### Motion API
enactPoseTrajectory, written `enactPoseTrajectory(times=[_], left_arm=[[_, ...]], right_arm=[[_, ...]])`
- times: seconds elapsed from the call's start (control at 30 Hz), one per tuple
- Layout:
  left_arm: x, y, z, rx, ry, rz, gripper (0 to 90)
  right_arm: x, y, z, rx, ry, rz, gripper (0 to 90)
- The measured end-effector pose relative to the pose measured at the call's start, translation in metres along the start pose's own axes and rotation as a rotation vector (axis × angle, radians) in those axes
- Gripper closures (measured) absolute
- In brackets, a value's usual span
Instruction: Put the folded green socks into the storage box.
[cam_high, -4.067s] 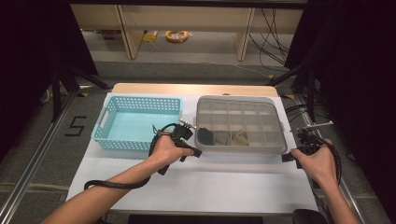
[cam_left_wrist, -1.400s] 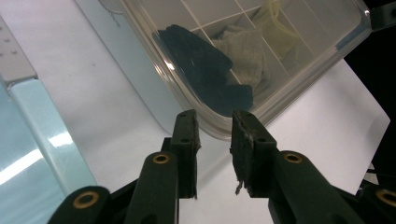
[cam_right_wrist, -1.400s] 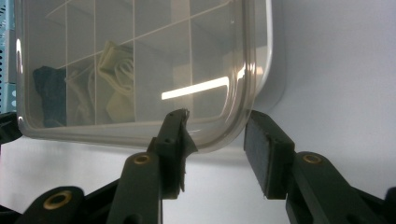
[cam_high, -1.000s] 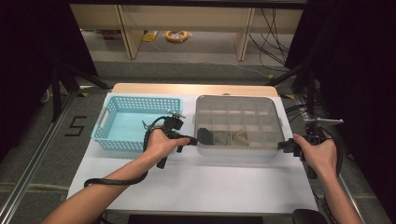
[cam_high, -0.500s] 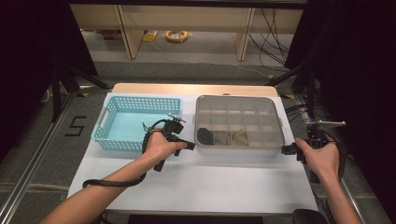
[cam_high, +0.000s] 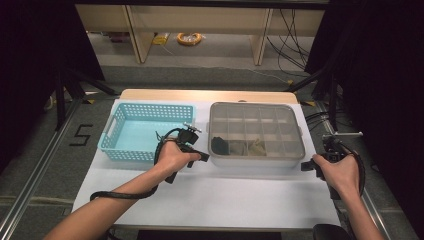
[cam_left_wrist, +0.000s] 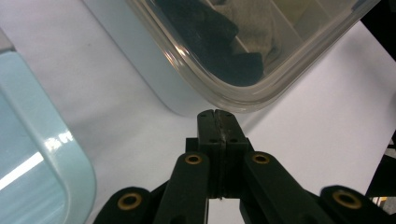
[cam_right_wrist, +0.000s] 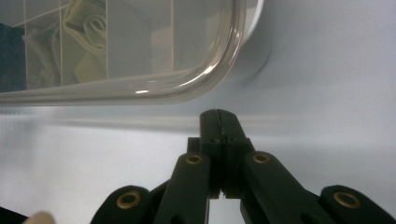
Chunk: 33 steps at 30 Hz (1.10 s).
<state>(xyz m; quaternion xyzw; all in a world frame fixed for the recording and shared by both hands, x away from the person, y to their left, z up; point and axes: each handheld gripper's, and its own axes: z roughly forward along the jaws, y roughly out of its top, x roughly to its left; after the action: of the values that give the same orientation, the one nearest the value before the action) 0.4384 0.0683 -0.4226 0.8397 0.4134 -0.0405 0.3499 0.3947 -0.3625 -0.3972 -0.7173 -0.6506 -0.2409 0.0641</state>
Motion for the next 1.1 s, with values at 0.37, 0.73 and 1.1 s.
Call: enactPoseTrajectory(times=[0.37, 0.73, 1.1], left_arm=[[-0.003, 0.003, -0.002, 0.023, 0.002, 0.03, 89.8], [-0.003, 0.004, -0.002, 0.03, 0.004, 0.036, 89.6], [-0.003, 0.006, -0.003, 0.032, 0.005, 0.042, 89.5]], right_arm=[[0.003, 0.0, 0.002, 0.007, -0.007, -0.004, 90.0], [0.014, 0.0, 0.011, -0.004, 0.003, -0.018, 90.0], [0.014, -0.002, 0.01, -0.09, -0.013, -0.023, 90.0]])
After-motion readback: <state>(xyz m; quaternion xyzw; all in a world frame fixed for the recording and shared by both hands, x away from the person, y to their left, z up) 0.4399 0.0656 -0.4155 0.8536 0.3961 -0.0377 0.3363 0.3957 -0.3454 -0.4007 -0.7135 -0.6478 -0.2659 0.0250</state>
